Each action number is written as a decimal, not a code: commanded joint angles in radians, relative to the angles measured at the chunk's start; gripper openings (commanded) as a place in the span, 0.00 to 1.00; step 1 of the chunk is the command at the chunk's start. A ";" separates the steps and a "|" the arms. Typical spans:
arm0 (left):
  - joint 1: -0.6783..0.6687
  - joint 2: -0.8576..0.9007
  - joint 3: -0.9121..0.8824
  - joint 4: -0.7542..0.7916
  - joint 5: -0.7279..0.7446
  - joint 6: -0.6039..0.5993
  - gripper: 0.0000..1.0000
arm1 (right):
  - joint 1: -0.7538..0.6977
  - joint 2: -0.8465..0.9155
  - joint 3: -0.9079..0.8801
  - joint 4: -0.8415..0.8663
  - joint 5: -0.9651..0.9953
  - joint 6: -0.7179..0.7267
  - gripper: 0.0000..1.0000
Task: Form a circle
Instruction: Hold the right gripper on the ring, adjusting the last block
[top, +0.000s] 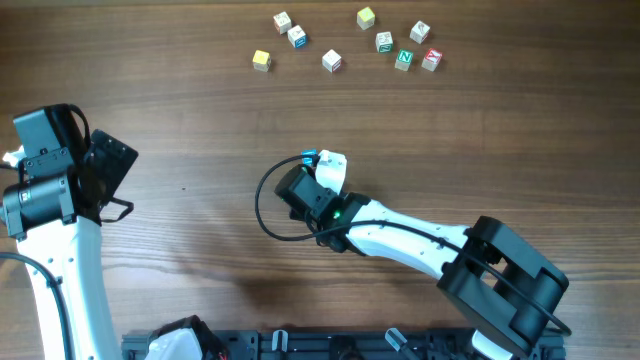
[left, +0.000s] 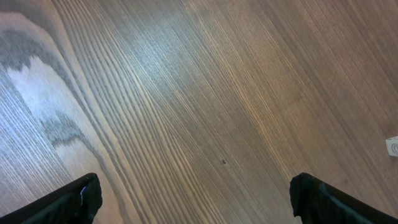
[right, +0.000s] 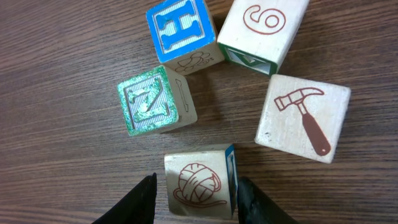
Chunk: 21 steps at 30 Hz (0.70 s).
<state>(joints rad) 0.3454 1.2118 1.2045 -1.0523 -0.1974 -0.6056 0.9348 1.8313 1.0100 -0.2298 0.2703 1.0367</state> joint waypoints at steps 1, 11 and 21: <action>0.007 0.002 0.007 0.000 -0.013 -0.012 1.00 | -0.005 0.008 0.011 -0.021 -0.020 0.009 0.43; 0.007 0.002 0.007 0.000 -0.013 -0.012 1.00 | -0.005 -0.154 0.014 -0.167 -0.093 0.005 0.43; 0.007 0.002 0.007 0.000 -0.013 -0.012 1.00 | -0.005 -0.094 0.010 -0.234 -0.037 -0.011 0.06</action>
<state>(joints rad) 0.3454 1.2118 1.2045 -1.0523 -0.1978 -0.6056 0.9348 1.6909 1.0107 -0.4641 0.2073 1.0260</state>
